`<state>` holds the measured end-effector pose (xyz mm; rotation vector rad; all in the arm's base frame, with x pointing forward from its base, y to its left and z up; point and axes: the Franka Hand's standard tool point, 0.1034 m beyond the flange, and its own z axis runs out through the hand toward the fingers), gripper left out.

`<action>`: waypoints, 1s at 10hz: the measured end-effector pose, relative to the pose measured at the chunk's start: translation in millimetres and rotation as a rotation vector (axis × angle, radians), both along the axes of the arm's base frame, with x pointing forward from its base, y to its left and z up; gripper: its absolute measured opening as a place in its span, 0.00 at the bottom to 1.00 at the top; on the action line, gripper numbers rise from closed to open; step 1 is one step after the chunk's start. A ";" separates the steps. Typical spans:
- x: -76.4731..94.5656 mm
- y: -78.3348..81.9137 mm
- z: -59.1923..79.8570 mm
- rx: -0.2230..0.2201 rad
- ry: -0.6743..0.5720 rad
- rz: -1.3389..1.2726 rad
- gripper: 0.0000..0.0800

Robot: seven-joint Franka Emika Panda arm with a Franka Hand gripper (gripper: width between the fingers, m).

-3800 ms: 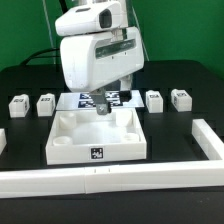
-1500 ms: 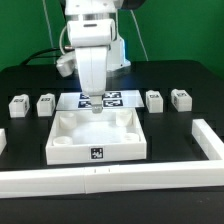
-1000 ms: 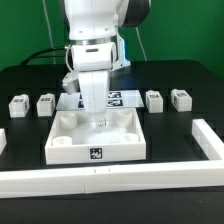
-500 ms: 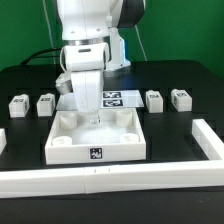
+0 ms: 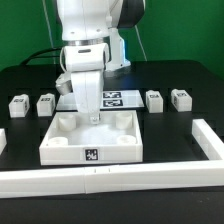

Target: Assemble square table

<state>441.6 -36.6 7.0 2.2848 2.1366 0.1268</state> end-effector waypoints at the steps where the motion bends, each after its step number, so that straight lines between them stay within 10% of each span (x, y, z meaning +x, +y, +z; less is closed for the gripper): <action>1: 0.0 0.0 0.0 0.000 0.000 0.000 0.06; 5: 0.4 1.5 0.1 0.001 0.000 -0.001 0.06; 10: 52.3 80.7 0.4 0.040 -0.023 0.041 0.06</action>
Offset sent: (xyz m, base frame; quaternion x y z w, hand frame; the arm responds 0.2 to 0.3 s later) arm 0.0000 0.0000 0.0000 0.0000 0.0000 0.0000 1.0000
